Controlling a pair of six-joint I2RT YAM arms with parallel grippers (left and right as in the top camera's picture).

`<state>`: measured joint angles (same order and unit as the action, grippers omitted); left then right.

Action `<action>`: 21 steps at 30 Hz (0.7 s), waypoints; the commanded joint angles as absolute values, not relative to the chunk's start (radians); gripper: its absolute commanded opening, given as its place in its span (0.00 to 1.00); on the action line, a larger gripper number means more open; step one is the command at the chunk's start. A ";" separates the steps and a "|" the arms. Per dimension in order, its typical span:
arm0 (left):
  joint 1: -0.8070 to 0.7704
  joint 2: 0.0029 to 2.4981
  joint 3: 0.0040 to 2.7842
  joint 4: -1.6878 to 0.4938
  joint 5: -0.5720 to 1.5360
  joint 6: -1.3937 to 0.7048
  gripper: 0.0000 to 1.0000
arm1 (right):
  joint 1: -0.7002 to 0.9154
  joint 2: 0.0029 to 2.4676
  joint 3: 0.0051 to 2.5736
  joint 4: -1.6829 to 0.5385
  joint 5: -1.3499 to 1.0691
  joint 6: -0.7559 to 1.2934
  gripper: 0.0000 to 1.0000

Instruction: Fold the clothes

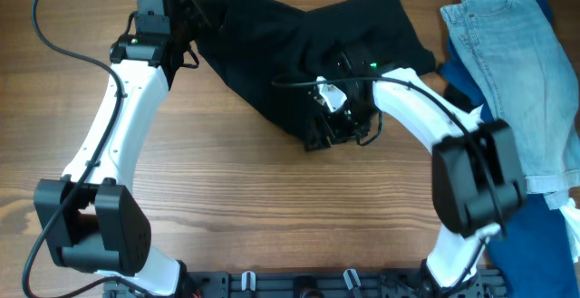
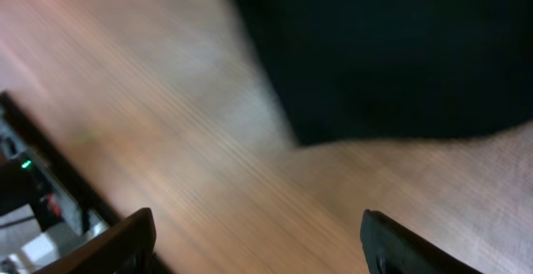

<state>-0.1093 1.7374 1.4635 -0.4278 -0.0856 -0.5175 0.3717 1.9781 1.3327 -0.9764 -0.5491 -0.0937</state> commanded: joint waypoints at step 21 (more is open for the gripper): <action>-0.129 1.747 1.481 -0.435 -0.102 -0.501 0.04 | 0.276 2.098 1.356 -0.757 -0.475 -0.025 0.33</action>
<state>-0.1253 1.7374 1.4635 -0.4351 -0.0856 -0.5171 0.2749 2.0686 1.3491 -0.7605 -0.5110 -0.0242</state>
